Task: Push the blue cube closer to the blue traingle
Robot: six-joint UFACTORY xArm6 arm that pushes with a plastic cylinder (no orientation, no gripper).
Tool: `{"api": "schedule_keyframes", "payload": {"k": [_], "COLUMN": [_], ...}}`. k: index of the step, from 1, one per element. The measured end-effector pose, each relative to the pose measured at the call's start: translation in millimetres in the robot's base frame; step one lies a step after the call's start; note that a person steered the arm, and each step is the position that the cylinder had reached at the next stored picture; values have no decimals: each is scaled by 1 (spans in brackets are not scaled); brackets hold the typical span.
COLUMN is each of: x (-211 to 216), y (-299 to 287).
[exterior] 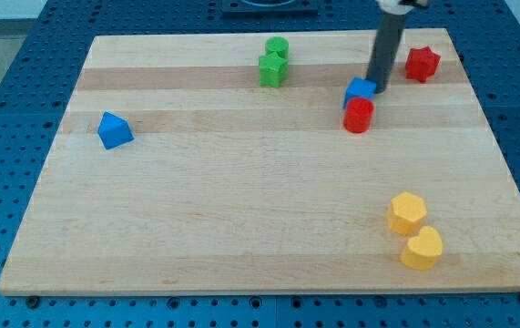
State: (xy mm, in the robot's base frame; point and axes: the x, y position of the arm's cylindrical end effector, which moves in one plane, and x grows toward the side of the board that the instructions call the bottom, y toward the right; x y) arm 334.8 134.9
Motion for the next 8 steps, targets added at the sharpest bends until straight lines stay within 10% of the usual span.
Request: {"api": "schedule_keyframes", "payload": {"k": [3, 4, 8], "x": [43, 12, 135], "y": [-94, -60, -36]}}
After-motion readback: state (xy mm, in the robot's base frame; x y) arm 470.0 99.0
